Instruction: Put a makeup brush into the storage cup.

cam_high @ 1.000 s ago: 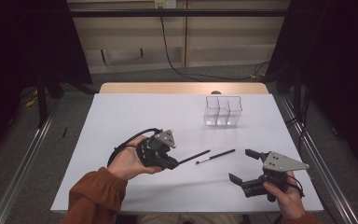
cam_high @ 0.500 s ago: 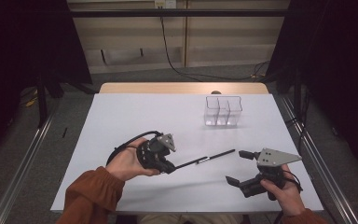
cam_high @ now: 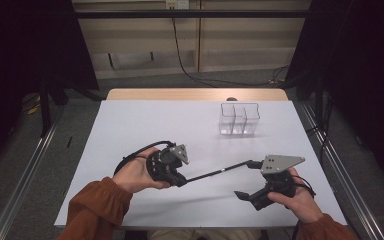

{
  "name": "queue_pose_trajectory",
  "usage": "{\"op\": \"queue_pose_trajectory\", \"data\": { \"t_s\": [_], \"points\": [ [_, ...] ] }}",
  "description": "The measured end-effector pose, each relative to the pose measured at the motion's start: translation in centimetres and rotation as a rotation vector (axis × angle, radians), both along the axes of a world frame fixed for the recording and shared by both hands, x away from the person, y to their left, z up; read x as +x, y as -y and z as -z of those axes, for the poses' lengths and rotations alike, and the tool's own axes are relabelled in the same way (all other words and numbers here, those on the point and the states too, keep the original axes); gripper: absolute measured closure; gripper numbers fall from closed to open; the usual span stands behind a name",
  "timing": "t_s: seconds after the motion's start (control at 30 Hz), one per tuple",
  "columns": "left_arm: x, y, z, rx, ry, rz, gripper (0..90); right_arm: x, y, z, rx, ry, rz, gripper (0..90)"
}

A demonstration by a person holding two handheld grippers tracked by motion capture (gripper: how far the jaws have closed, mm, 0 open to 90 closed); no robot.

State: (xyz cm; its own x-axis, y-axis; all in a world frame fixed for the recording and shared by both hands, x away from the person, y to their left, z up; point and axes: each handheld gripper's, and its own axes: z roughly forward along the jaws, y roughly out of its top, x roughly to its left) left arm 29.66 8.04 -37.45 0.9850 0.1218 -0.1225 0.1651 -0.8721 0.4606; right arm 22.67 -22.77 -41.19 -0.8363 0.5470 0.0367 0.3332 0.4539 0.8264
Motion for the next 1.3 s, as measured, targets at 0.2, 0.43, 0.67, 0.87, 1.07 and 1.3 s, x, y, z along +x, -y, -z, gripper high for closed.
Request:
{"op": "queue_pose_trajectory", "data": {
  "t_s": [0.2, 0.43, 0.67, 0.87, 1.07, 1.3],
  "points": [
    [0.1, 0.2, -0.1, 0.019, 0.007, 0.021, 84.0, 0.8, -0.8, -0.5, -0.055, -0.058, -0.062, 3.7],
    [-0.1, 0.5, 0.2, 0.024, 0.000, 0.025, 84.0, 2.3, -2.5, -1.2, -0.193, -0.151, -0.183, 7.1],
    [-0.3, 0.9, 0.5, 0.053, 0.005, 0.057, 84.0, 3.4, -4.1, -1.5, -0.296, -0.224, -0.274, 8.4],
    [-0.5, 1.2, 0.7, 0.070, 0.004, 0.074, 84.0, 4.1, -5.5, -1.6, -0.365, -0.231, -0.329, 11.4],
    [-0.6, 1.3, 0.9, 0.078, 0.000, 0.078, 84.0, 4.5, -6.9, -1.8, -0.428, -0.242, -0.381, 7.3],
    [-0.6, 1.3, 0.9, 0.072, 0.006, 0.080, 83.9, 5.2, -8.1, -2.3, -0.491, -0.286, -0.416, 17.9]
  ]
}}
